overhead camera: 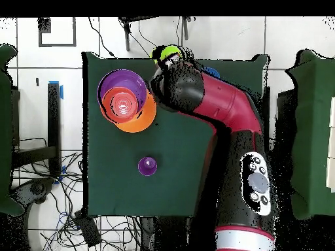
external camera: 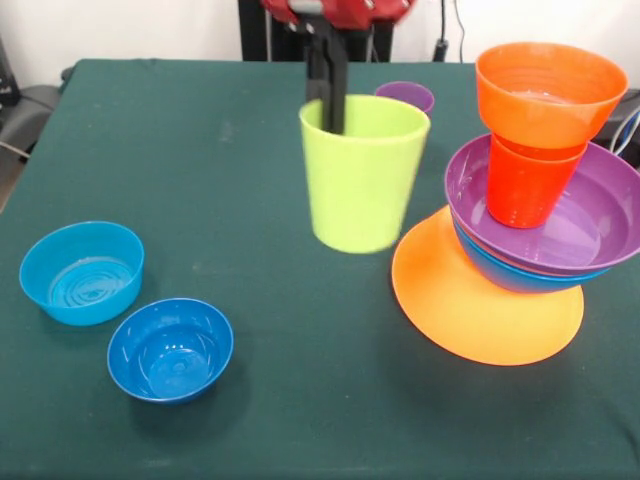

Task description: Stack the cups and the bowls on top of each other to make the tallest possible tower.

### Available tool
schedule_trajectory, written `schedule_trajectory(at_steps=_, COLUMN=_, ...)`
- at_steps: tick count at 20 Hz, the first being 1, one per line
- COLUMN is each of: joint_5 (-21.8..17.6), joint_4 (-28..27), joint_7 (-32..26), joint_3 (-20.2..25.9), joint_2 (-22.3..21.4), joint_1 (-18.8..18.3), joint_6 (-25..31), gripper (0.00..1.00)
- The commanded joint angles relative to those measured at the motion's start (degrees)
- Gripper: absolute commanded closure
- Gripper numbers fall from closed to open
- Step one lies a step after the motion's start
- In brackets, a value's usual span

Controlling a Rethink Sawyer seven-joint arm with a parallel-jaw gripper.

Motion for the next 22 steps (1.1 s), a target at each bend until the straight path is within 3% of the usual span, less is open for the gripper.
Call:
schedule_trajectory(at_steps=1, joint_5=-4.69, joint_4=-0.68, joint_7=-4.95, joint_3=1.09, joint_2=-4.05, joint_1=-0.36, joint_6=12.51, gripper=1.00)
schedule_trajectory(at_steps=4, joint_5=-3.81, joint_4=-3.08, joint_7=-4.13, joint_3=1.47, joint_2=-7.23, joint_1=-0.60, joint_6=20.31, gripper=1.00)
schedule_trajectory(at_steps=8, joint_5=-3.92, joint_4=-7.84, joint_7=-2.43, joint_3=1.33, joint_2=-8.26, joint_1=-0.42, joint_6=28.41, gripper=1.00)
schedule_trajectory(at_steps=22, joint_5=-4.71, joint_4=-21.09, joint_7=3.91, joint_3=1.22, joint_2=-4.65, joint_1=1.49, joint_6=37.53, gripper=1.00)
